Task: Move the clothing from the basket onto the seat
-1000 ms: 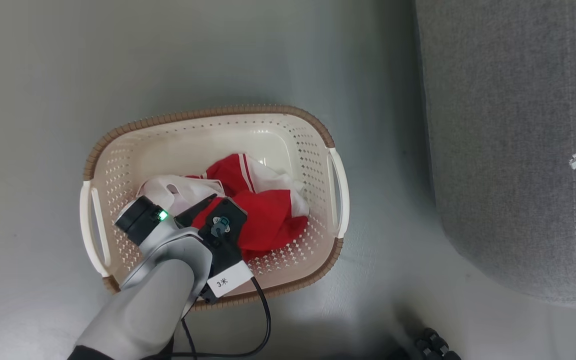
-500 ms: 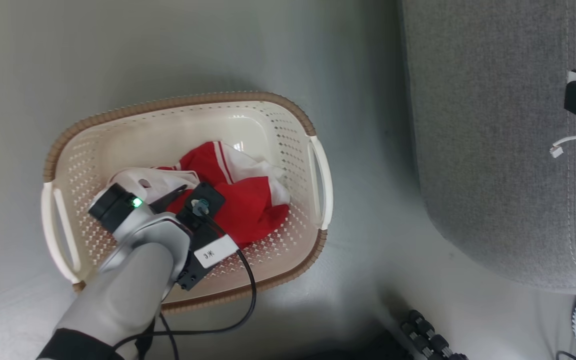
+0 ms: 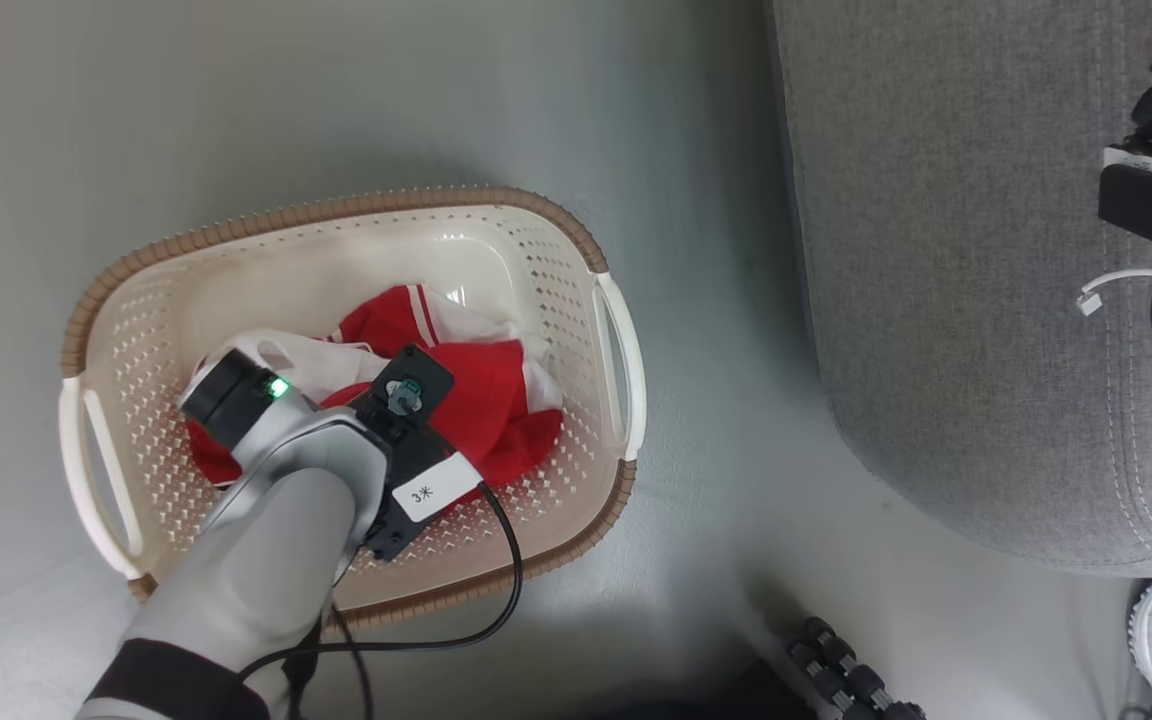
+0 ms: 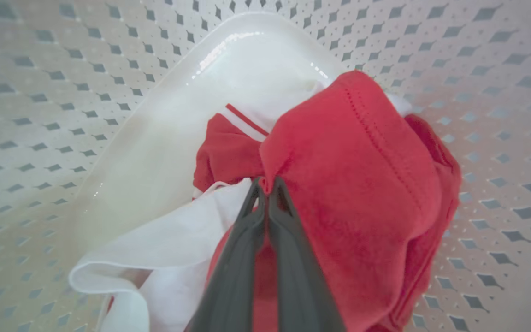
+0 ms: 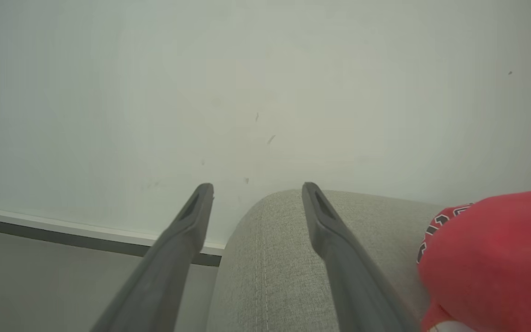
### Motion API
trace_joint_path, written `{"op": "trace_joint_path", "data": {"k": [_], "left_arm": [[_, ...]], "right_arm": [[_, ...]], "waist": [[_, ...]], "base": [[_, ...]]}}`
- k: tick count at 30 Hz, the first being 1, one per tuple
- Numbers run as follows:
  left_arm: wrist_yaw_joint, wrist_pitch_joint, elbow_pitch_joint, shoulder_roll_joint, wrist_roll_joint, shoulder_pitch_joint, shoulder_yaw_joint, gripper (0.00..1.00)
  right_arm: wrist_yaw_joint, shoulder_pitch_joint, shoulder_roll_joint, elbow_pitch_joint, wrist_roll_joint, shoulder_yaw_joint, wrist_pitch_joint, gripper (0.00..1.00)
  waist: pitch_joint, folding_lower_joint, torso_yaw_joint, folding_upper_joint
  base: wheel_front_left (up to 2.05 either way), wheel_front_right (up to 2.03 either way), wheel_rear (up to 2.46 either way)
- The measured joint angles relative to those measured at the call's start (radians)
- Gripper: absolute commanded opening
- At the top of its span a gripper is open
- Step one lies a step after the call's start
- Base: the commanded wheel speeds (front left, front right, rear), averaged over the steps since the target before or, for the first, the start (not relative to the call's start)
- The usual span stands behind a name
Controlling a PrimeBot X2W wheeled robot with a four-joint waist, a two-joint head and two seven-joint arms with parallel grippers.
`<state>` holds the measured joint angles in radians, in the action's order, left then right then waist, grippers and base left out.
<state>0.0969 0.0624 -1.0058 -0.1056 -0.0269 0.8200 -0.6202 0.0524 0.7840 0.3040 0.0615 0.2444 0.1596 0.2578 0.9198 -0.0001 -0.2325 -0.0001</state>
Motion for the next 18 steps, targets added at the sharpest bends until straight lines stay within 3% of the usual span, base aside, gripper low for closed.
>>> {"op": "trace_joint_path", "data": {"k": [18], "left_arm": [[0.001, -0.299, 0.093, 0.045, -0.166, -0.022, 0.132, 0.00]], "right_arm": [[-0.057, -0.048, -0.045, -0.147, -0.034, 0.082, 0.000, 1.00]], "waist": [[-0.185, 0.0000, 0.082, 0.0000]], "base": [[0.00, 0.00, 0.00]]}}
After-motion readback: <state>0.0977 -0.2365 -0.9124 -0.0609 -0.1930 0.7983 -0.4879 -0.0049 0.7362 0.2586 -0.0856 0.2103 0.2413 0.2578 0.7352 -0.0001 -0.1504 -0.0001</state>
